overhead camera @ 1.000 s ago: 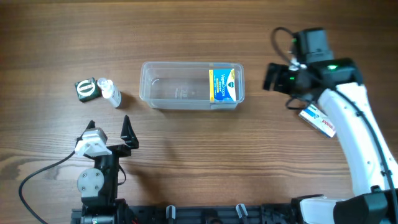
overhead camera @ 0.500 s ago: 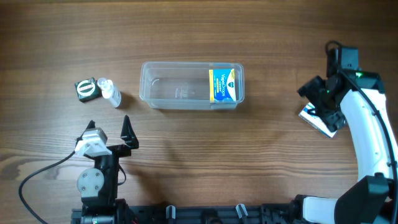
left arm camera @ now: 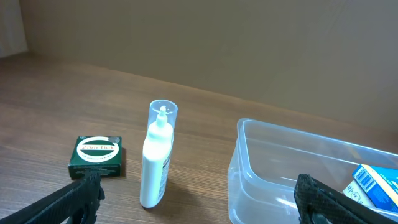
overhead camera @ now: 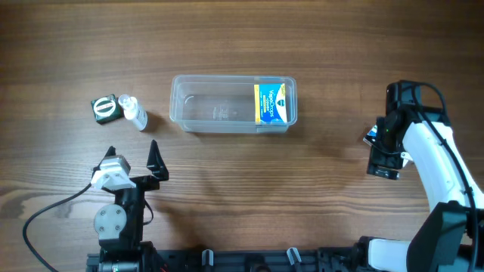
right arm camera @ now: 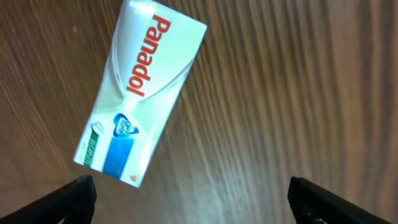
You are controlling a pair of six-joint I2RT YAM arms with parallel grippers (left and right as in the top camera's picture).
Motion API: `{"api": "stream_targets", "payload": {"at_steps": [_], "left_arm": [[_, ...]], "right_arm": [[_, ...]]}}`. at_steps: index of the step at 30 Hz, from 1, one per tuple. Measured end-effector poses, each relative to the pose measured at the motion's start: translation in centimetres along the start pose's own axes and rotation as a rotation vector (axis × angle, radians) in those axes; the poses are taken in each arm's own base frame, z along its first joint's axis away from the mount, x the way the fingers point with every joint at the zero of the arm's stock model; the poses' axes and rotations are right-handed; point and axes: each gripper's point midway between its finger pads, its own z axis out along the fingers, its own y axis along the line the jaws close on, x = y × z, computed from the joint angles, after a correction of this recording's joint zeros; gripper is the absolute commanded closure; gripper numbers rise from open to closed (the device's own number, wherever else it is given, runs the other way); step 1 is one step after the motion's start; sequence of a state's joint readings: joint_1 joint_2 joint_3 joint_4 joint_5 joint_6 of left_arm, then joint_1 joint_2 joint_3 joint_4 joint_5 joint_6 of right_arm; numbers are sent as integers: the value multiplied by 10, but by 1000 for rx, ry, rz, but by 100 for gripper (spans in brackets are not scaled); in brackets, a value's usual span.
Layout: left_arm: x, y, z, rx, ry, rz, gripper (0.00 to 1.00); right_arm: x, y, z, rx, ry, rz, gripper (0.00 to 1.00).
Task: Pack container
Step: 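Move right gripper to the white Panadol box and grasp it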
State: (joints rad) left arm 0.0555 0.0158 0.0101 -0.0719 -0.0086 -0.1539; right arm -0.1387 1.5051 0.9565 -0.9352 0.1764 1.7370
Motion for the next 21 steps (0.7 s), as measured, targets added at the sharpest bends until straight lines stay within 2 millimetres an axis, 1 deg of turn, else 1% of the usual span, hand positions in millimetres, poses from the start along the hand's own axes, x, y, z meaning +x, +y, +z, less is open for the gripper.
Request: {"api": "stream_targets", "payload": {"at_steps": [6, 12, 16, 21], "left_arm": [[0, 0, 0, 0, 0, 0, 0], [0, 0, 0, 0, 0, 0, 0], [0, 0, 0, 0, 0, 0, 0], [0, 0, 0, 0, 0, 0, 0]], "right_arm": [[0, 8, 2, -37, -4, 141, 0], [-6, 20, 1, -87, -26, 216, 0], [-15, 26, 2, -111, -34, 262, 0], [-29, 28, 4, -112, -45, 310, 0]]}}
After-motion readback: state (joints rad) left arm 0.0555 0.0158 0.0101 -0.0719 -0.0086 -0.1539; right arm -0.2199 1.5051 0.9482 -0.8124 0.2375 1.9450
